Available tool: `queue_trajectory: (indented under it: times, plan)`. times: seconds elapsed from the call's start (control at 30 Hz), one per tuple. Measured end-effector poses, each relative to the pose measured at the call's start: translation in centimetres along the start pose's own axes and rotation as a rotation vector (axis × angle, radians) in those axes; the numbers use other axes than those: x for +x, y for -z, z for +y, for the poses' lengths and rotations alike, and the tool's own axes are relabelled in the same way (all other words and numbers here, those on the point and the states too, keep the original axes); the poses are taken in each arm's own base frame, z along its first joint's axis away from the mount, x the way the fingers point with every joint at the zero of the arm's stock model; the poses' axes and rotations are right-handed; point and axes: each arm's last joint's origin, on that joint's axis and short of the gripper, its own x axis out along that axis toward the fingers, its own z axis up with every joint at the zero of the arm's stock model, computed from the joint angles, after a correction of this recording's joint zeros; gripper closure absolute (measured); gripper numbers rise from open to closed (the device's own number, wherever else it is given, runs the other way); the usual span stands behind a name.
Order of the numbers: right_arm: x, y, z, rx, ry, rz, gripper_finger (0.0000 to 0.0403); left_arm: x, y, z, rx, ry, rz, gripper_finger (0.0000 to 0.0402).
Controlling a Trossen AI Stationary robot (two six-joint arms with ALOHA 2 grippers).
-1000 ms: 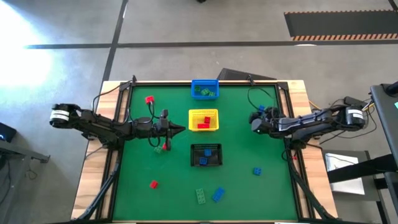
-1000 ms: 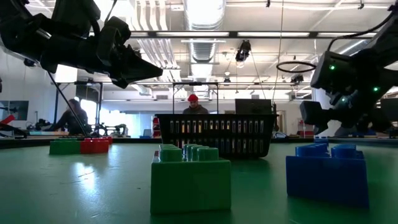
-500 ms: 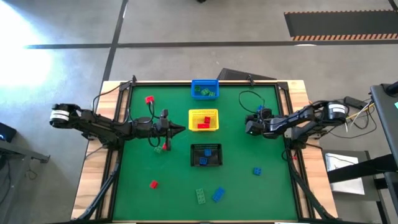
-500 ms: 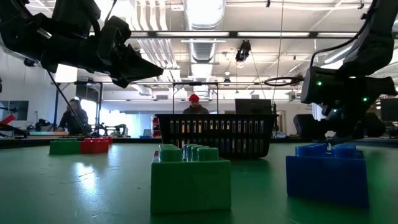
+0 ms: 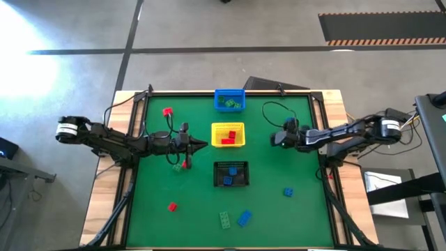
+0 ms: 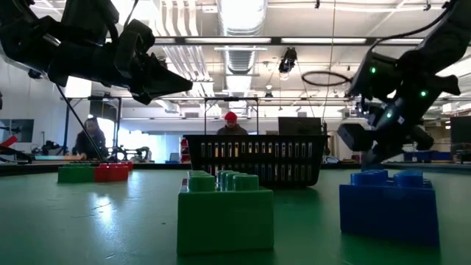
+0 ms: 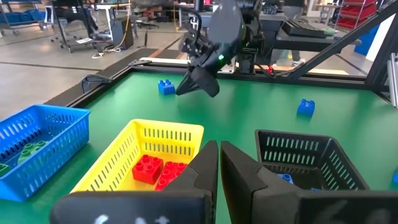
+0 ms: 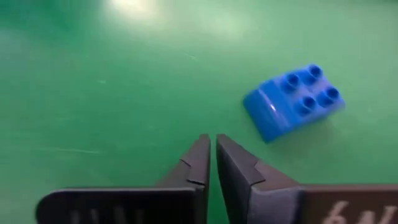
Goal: Sort & place blocks by color
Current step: Put the blue game piece into the black bin
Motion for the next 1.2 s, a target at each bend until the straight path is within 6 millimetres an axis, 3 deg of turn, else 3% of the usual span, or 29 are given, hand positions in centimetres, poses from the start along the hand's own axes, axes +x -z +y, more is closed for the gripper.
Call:
queue_trajectory:
  times: [0.3, 0.47, 0.6, 0.77, 1.0, 1.2]
  plan:
    - [-2.0, -1.9, 0.5, -0.046, -0.19, -0.002, 0.0394, 0.0, 0.0, 0.0, -0.001, 0.0, -0.001, 0.0402]
    - [-2.7, -2.3, 0.3, -0.02, -0.222, -0.014, 0.0373, 0.0, 0.0, 0.0, -0.001, 0.0, -0.001, 0.0402]
    - [-2.6, -2.0, -0.2, -0.029, -0.179, 0.02, 0.0331, 0.0, 0.0, 0.0, -0.001, 0.0, 0.0, 0.0402]
    - [-2.1, -2.0, -1.1, 0.088, -0.056, 0.031, 0.0261, 0.0, 0.0, 0.0, -0.002, 0.0, -0.002, 0.0402]
    - [-0.4, -1.9, -1.7, 0.176, 0.136, -0.05, 0.016, 0.0, 0.0, 0.0, -0.003, 0.0, -0.001, 0.0402]
    - [1.1, -1.7, -2.0, 0.172, 0.229, -0.046, 0.0105, 0.0, 0.0, 0.0, -0.003, 0.0, 0.0, 0.0402]
